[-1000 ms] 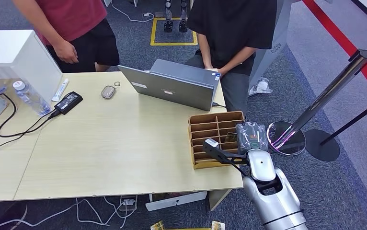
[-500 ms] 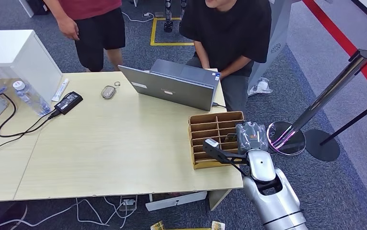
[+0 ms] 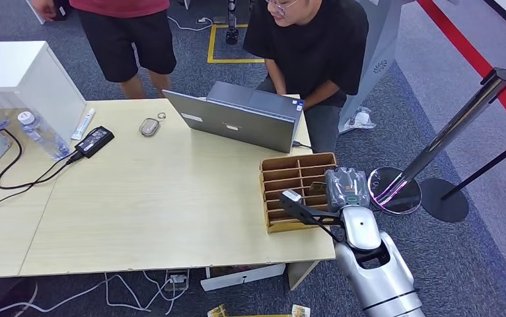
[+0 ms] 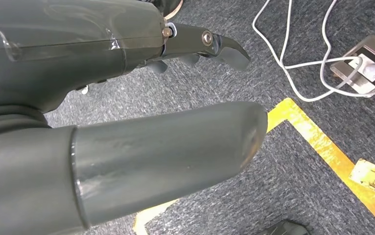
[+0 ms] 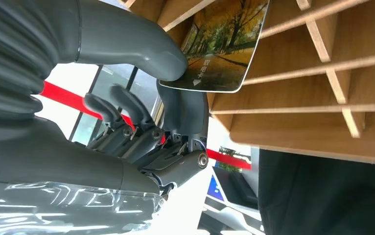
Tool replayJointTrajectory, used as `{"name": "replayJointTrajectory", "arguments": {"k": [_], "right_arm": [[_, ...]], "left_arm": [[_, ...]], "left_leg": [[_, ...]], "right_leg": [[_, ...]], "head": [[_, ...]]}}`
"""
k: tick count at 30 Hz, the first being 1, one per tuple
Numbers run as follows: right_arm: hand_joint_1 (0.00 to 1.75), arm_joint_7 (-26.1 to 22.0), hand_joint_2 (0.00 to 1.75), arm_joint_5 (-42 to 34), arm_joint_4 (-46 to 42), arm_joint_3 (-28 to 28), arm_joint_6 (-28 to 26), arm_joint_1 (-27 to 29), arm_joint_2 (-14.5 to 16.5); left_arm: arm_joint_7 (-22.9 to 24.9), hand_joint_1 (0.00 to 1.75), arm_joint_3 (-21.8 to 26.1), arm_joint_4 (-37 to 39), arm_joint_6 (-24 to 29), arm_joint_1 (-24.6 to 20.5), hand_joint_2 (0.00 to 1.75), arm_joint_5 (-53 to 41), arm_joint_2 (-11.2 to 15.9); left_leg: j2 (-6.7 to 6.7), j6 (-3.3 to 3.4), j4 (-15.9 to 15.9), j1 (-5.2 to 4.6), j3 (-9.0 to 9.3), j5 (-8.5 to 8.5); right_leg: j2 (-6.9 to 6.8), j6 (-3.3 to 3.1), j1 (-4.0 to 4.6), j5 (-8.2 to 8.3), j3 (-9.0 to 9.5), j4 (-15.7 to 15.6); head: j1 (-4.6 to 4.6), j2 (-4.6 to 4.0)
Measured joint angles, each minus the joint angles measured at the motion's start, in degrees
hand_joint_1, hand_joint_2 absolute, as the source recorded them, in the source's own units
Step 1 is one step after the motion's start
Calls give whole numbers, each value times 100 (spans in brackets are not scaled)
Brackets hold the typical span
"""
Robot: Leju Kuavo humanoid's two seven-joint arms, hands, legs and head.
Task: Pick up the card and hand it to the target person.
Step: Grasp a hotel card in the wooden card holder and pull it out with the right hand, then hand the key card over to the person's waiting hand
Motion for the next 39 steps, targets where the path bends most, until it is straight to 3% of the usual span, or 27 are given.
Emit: {"name": "replayJointTrajectory", "arguments": {"k": [27, 39], "right_arm": [[175, 61, 175, -588, -1880, -410, 235, 3, -162], [175, -14, 175, -2348, -1967, -917, -692, -291, -162]], "left_arm": [[-16, 0, 263, 0, -13, 4, 0, -100, -3], [-74, 0, 348, 0, -34, 3, 0, -362, -32]], "left_leg": [[0, 0, 1, -1, 0, 0], [0, 0, 1, -1, -2, 0]], "right_leg": [[0, 0, 0, 0, 0, 0], [-1, 0, -2, 0, 0, 0]], "head": [[1, -1], [0, 0]]}}
